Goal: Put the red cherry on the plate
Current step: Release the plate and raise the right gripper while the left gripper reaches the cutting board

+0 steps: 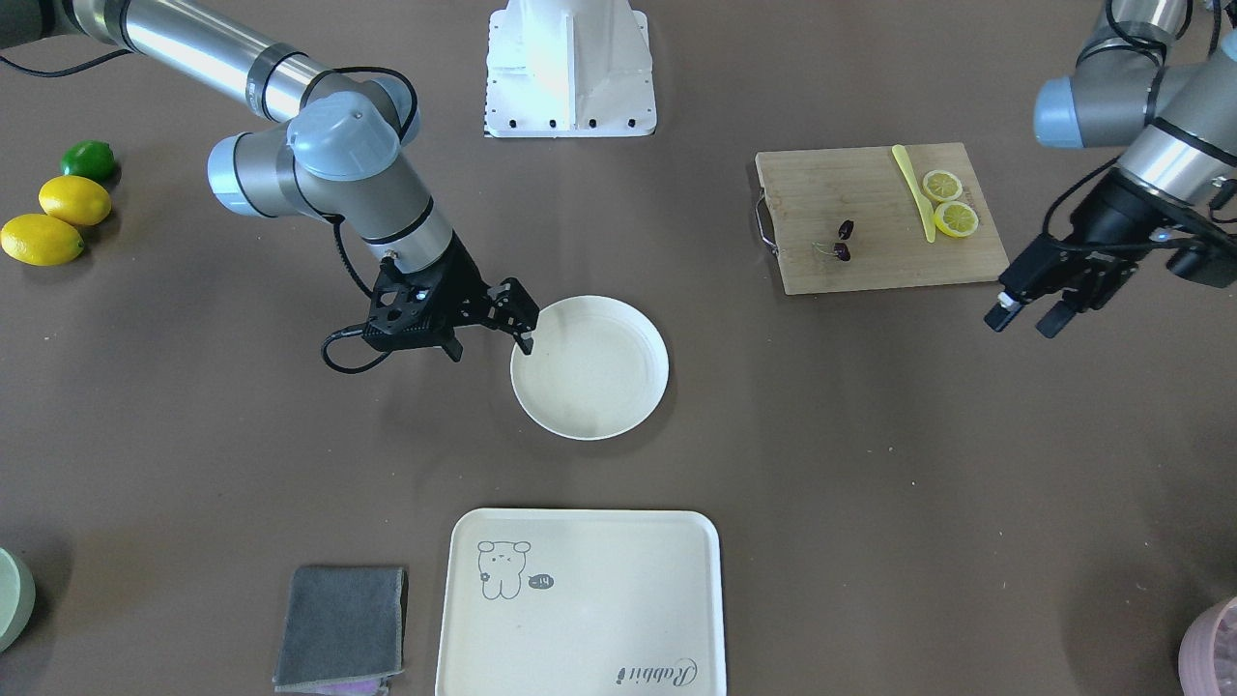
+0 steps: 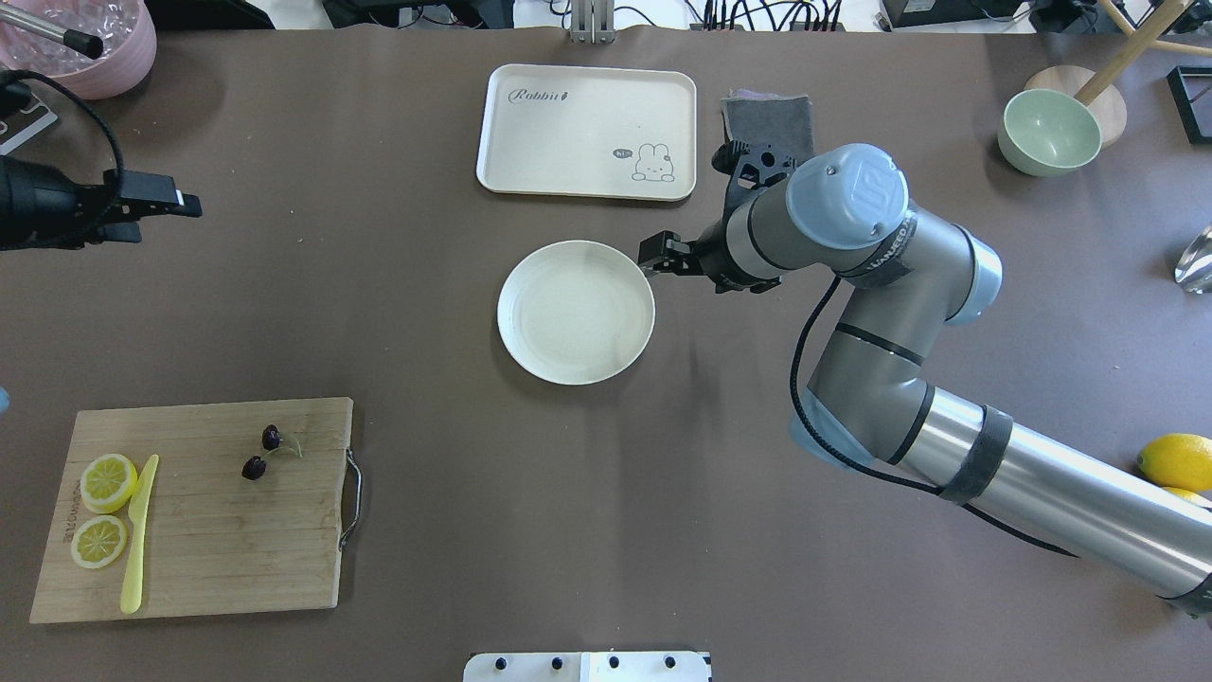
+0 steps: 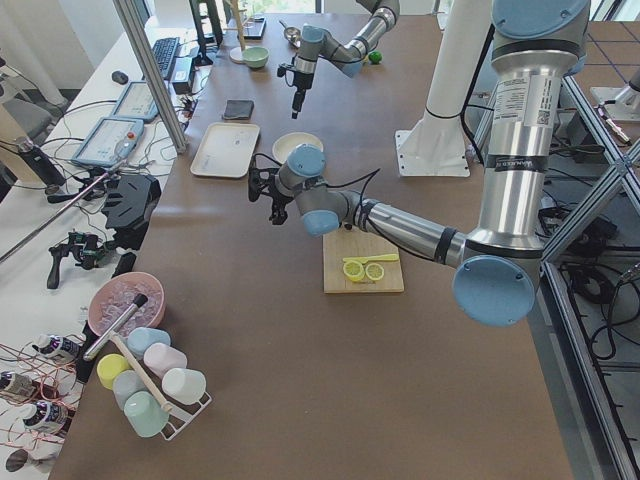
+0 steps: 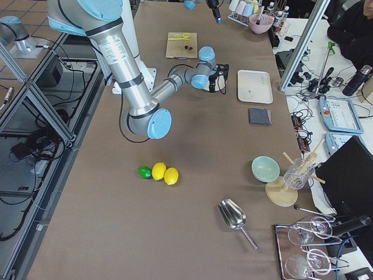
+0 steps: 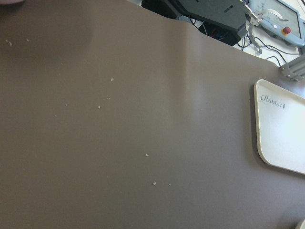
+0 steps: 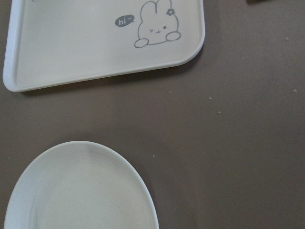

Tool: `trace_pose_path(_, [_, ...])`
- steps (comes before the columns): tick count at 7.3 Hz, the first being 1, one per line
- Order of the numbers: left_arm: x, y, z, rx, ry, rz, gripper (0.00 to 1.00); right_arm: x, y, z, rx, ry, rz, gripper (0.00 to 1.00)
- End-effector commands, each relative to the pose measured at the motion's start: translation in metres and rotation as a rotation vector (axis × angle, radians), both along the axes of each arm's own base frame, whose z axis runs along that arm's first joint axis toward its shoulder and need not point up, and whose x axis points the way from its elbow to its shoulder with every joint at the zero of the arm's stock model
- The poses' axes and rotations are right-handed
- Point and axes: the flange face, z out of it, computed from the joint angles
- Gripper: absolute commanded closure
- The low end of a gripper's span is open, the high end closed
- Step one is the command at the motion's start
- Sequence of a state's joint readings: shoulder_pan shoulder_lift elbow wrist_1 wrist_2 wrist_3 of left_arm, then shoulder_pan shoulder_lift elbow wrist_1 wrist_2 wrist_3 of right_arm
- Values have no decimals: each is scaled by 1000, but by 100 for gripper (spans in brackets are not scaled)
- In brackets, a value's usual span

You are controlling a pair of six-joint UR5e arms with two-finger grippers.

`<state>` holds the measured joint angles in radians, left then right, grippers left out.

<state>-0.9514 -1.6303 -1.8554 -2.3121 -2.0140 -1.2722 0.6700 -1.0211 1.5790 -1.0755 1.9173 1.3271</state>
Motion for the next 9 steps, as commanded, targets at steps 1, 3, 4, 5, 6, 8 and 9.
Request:
trace_pose_path(1, [64, 70, -61, -9, -245, 55, 3, 51, -5, 18, 15, 58, 4, 0])
trace_pose_path(3, [83, 97, -75, 49, -311, 130, 2, 74, -15, 16, -5, 63, 25, 0])
trace_pose_path(4, [98, 106, -76, 69, -319, 142, 2, 80, -15, 21, -9, 66, 30, 0])
trace_pose_path(5, [121, 113, -60, 78, -340, 165, 3, 84, -15, 22, -13, 66, 36, 0])
trace_pose_path(6, [133, 109, -42, 104, -323, 155, 3, 85, -15, 23, -17, 65, 40, 0])
trace_pose_path(8, [140, 106, -7, 110, -321, 158, 5, 88, -18, 23, -25, 65, 53, 0])
trace_pose_path(9, [145, 114, 0, 106, -330, 177, 7, 88, -18, 23, -25, 65, 53, 0])
